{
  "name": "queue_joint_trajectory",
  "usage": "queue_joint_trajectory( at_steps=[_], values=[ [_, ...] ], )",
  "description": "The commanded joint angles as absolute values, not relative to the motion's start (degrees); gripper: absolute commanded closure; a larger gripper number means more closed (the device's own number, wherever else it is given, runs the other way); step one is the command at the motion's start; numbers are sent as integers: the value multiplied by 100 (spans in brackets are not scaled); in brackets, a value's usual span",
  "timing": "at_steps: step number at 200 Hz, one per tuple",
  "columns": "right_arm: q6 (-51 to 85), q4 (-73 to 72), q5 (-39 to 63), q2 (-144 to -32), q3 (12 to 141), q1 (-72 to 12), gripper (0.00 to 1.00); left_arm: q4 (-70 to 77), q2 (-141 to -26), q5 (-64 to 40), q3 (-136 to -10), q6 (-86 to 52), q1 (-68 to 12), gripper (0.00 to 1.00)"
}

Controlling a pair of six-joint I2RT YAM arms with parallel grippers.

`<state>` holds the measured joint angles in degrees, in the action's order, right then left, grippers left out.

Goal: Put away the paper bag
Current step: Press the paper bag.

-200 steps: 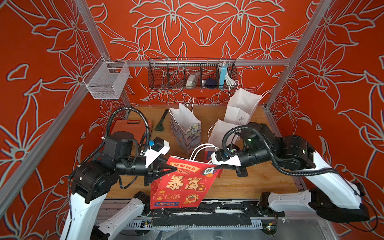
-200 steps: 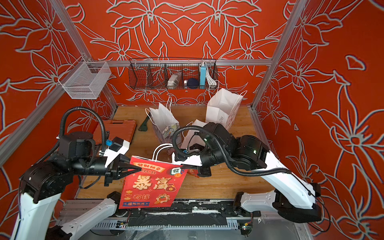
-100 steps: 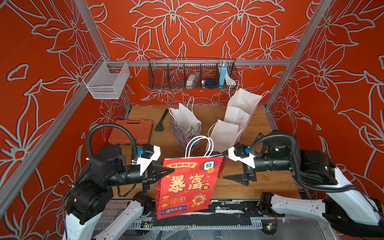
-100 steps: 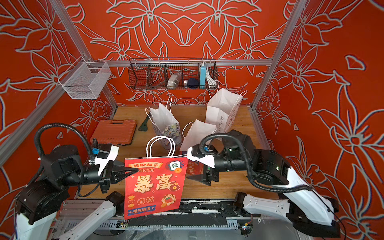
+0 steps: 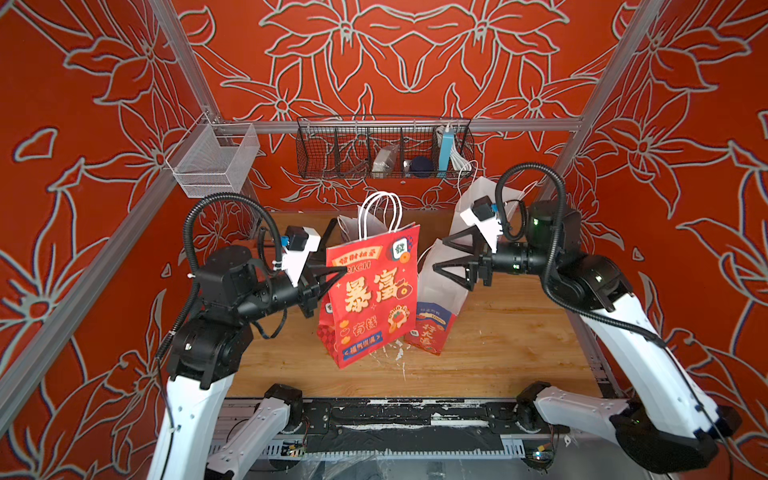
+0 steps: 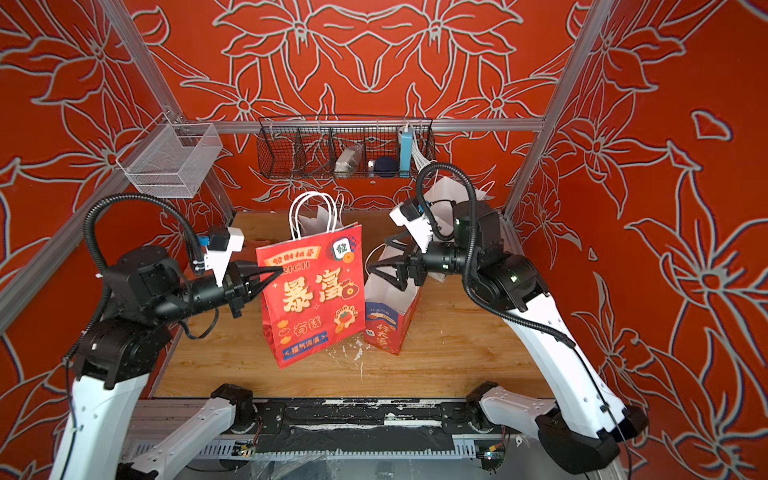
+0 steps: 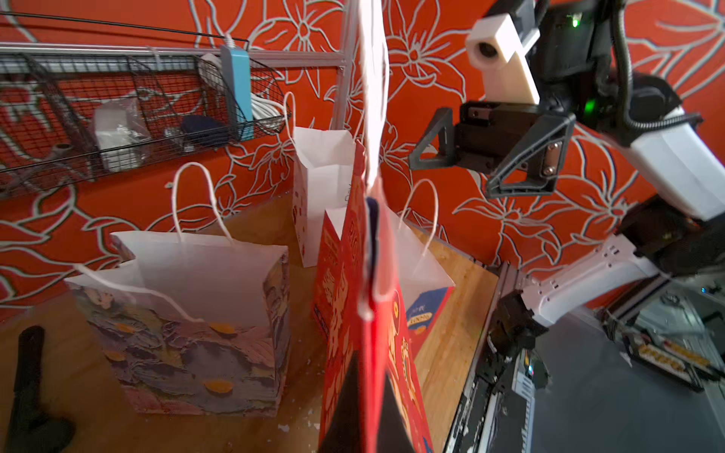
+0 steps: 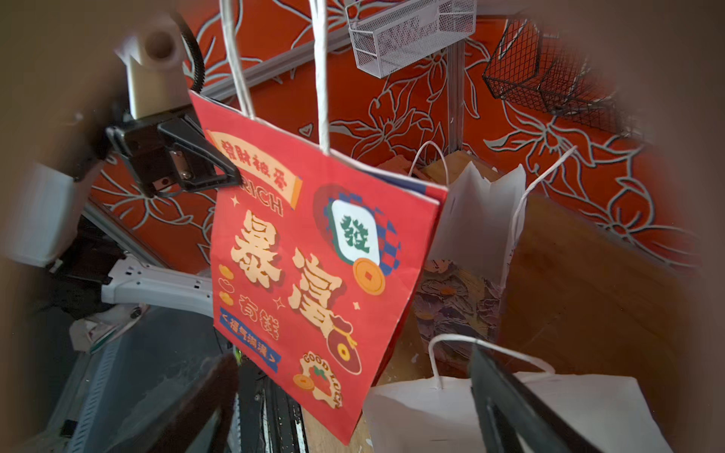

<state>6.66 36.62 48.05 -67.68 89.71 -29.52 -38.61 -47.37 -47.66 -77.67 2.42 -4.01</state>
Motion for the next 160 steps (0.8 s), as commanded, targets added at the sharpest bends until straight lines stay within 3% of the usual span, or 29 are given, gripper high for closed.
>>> queue_joint_trajectory(
  at_steps=[1, 28, 61, 96, 126, 160],
  values=[
    [945, 2958, 6064, -6954, 9395, -2624, 4, -2440, -4706, -6213, -7488, -362, 129, 100],
    [576, 3086, 6264, -7407, 9865, -2519, 2, -1360, -4984, -7249, -7426, -936, 159, 100],
    [544, 2962, 6649, -7762, 10091, -2518, 2, -1940, -5083, -7462, -7700, -368, 166, 100],
    [1311, 1749, 7279, -7858, 9623, -2611, 4, -2143, -5115, -7588, -7752, -316, 166, 100],
    [1730, 1069, 7647, -7814, 9349, -2812, 15, -2087, -5128, -7693, -7726, -475, 159, 100],
    [2124, 591, 7760, -7813, 9264, -2995, 37, -2033, -5124, -7743, -7626, -705, 158, 100]
  ],
)
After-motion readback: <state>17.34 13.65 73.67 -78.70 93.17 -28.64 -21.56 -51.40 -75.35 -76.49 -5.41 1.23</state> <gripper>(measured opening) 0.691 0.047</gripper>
